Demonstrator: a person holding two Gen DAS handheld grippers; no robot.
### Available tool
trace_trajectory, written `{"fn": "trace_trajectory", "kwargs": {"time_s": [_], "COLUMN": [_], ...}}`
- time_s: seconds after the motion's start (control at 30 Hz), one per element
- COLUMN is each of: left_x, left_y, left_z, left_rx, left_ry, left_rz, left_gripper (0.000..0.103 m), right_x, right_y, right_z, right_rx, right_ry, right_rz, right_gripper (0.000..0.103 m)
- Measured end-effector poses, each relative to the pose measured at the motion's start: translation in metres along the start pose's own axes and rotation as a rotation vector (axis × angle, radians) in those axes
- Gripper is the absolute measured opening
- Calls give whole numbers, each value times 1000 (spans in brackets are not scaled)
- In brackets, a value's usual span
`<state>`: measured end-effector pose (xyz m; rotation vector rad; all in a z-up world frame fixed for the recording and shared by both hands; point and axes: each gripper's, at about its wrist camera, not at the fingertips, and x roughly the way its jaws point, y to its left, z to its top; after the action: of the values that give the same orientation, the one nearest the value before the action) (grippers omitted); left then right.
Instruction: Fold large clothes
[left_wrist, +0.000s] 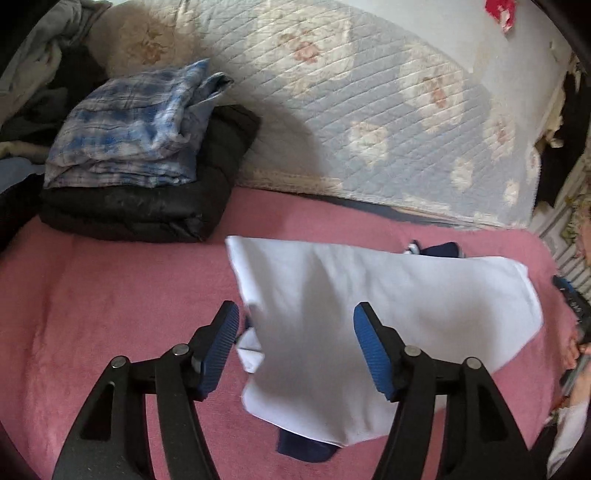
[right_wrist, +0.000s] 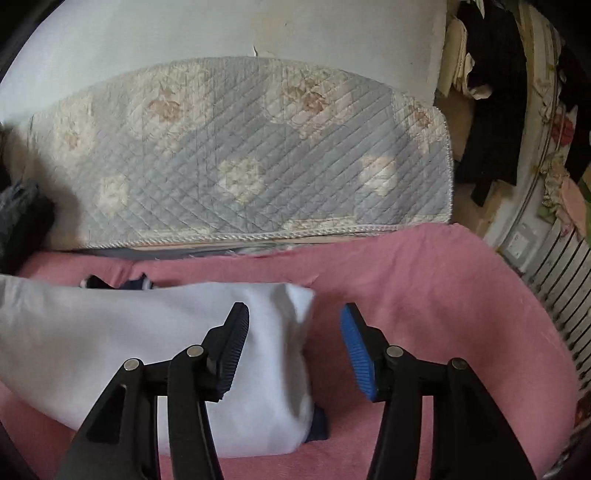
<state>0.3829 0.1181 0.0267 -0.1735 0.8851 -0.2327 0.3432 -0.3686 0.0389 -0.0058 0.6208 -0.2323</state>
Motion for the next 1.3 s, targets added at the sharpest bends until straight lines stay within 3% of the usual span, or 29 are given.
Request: {"fn": "trace_trajectory", "kwargs": {"time_s": [0.23,0.3,0.37,0.47,0.53,0.73,0.87,0.97,1.2,1.3], "left_x": [-5,3,19,42,55,72,63,50,46,42], "left_y": [-46,-60,-77,-97,-97,-88,-85,-91,-124,-143], "left_z": [-11,-20,-33,-48,-52,-48,-50,-52,-61,-65], "left_rx": [86,90,113,170,161,164,154,164,158,192], "left_ry": [14,58,133,179,182,163,137,116,111,100], "left_rz": [-157,-213,-240,-141,-91,-78,-92,-119,-196,-195], "left_gripper": [64,67,68,68,68,68,68,68,68,68], "right_x": [0,6,19,42,47,63,67,46,16,21], "right_y": [43,55,68,78,80,93,80,61,-6,-28], "right_z": [-16,-24,-33,-48,-55,-61,-53,-49,-65,-82], "right_rx": [-86,-114,-148,-192,-193,-230,-150,-72,170,325], "right_ry": [66,93,176,313,307,253,242,227,263,310], "right_rz": [116,124,142,133,123,79,118,141,132,220], "right_gripper": [54,54,54,55,57,63,63,63,65,67]}}
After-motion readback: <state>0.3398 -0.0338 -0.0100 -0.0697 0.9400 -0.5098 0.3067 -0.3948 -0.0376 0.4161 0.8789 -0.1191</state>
